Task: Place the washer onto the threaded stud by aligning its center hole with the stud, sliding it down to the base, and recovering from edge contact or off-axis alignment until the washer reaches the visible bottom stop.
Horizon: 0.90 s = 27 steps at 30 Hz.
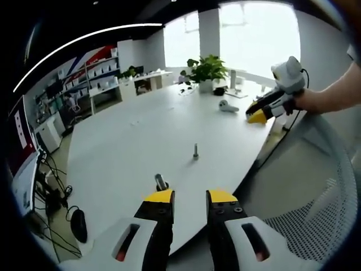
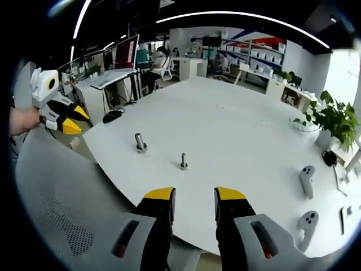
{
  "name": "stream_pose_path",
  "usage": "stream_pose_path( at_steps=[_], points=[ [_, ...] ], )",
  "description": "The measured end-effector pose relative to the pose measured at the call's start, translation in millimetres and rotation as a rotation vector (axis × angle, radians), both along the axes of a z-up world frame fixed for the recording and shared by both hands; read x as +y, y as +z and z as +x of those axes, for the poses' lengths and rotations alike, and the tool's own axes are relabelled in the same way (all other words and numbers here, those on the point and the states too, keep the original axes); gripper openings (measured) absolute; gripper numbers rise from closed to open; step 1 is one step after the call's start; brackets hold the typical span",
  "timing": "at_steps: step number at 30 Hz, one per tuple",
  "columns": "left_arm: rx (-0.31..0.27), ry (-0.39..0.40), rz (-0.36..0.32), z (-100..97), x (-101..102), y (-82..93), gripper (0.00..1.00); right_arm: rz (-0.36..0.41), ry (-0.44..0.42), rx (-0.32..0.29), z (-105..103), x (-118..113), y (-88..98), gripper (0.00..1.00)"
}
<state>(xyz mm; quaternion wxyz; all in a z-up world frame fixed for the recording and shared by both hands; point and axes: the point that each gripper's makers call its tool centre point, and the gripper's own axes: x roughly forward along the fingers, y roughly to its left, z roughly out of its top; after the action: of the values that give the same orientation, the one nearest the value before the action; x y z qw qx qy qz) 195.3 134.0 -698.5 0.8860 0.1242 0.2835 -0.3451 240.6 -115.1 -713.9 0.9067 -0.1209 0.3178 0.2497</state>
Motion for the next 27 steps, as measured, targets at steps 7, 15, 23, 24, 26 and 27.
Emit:
stream_pose_path(
  at_steps=[7,15,23,24,26,27],
  points=[
    [-0.014,-0.001,-0.006,1.2,-1.1,3.0,0.20,-0.019,0.000,0.003,0.5,-1.6,-1.9,0.30],
    [-0.012,0.002,-0.016,2.0,-0.1,3.5,0.20,-0.007,-0.025,-0.008,1.8,-4.3,1.8,0.30],
    [-0.005,0.013,-0.027,1.2,1.7,3.4,0.20,0.007,-0.031,-0.013,1.8,-4.2,2.9,0.30],
    [-0.009,0.013,-0.026,1.6,1.7,4.1,0.20,0.007,-0.029,-0.013,2.0,-4.1,2.8,0.30],
    [-0.009,0.016,-0.031,2.2,1.6,4.5,0.20,0.000,-0.028,-0.012,1.9,-4.5,2.7,0.30],
    [-0.006,0.016,-0.030,2.2,1.7,4.1,0.20,-0.002,-0.030,-0.012,2.2,-4.7,2.6,0.30]
  ],
)
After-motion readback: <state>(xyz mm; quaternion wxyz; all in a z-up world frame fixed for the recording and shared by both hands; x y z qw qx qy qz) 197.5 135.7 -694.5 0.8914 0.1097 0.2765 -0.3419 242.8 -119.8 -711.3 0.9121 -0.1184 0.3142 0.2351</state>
